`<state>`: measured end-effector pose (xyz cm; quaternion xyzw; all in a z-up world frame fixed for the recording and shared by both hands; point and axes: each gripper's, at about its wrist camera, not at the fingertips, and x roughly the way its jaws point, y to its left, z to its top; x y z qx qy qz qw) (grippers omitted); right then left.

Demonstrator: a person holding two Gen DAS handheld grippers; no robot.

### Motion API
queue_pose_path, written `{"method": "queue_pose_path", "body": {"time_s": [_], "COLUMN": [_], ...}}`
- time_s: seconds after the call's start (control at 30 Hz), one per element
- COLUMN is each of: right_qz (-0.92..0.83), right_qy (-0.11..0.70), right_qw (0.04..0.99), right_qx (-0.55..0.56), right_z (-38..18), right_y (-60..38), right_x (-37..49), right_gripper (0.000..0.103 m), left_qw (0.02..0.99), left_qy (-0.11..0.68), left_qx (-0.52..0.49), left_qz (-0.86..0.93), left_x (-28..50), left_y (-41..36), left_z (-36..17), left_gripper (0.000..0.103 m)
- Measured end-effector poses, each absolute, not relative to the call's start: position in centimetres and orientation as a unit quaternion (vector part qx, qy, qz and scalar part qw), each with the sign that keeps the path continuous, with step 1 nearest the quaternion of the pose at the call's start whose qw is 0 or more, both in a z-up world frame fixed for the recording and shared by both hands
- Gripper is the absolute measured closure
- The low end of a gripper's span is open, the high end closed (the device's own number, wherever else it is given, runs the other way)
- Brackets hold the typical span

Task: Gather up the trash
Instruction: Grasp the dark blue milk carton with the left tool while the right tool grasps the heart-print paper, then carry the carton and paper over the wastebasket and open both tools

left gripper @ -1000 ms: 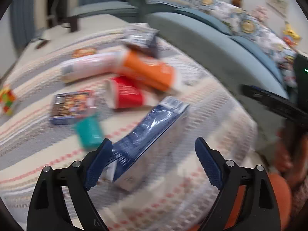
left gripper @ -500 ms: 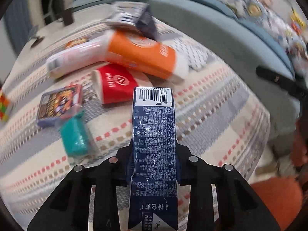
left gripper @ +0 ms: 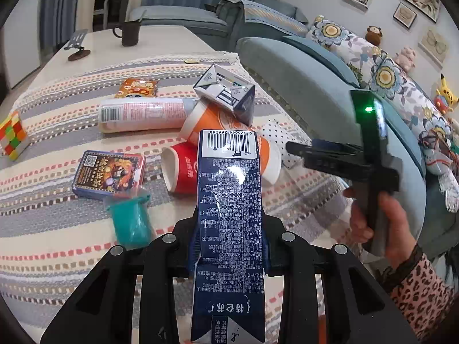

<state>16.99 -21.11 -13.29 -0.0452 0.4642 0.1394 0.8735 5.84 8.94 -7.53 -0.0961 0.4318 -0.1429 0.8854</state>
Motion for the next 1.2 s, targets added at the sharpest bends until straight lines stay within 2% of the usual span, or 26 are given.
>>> {"method": "queue_pose_path", "body": {"time_s": [0.13, 0.17, 0.2, 0.27, 0.53, 0.9, 1.07, 1.2], "right_qz": [0.144, 0.147, 0.145, 0.162, 0.175, 0.087, 0.039, -0.001], "right_qy": [0.481, 0.487, 0.49, 0.48, 0.437, 0.357, 0.356, 0.391], "right_qw": [0.864, 0.86, 0.859, 0.861, 0.882, 0.93, 0.934, 0.92], "right_qx": [-0.039, -0.036, -0.038, -0.035, -0.011, -0.001, 0.014, 0.039], "right_z": [-14.7, -15.2, -15.4, -15.2, -11.8, -3.6, -3.9, -7.2], "right_y": [-20.5, -20.3, -20.2, -20.1, -21.7, -31.3, -37.0, -40.8], "right_x": [18.6, 18.9, 19.0, 18.8, 15.8, 9.8, 6.7, 5.3], "right_gripper": [0.036, 0.044, 0.048, 0.084, 0.088, 0.088, 0.088, 0.088], "left_qw": [0.886, 0.887, 0.888, 0.888, 0.891, 0.892, 0.877, 0.859], "left_qy": [0.428, 0.427, 0.426, 0.426, 0.414, 0.383, 0.391, 0.414], "left_qx": [-0.096, -0.093, -0.091, -0.092, -0.086, -0.062, -0.063, -0.044], "left_qz": [-0.151, -0.149, -0.149, -0.15, -0.166, -0.232, -0.271, -0.299], "left_x": [6.7, 6.7, 6.8, 7.0, 7.2, 9.3, 10.5, 11.2], "left_y": [8.7, 8.6, 8.5, 8.4, 6.4, -4.7, -10.9, -15.7], "left_z": [-7.3, -7.3, -7.3, -7.4, -6.1, -1.1, -1.4, -3.5], "left_gripper": [0.072, 0.072, 0.072, 0.072, 0.072, 0.072, 0.072, 0.072]}}
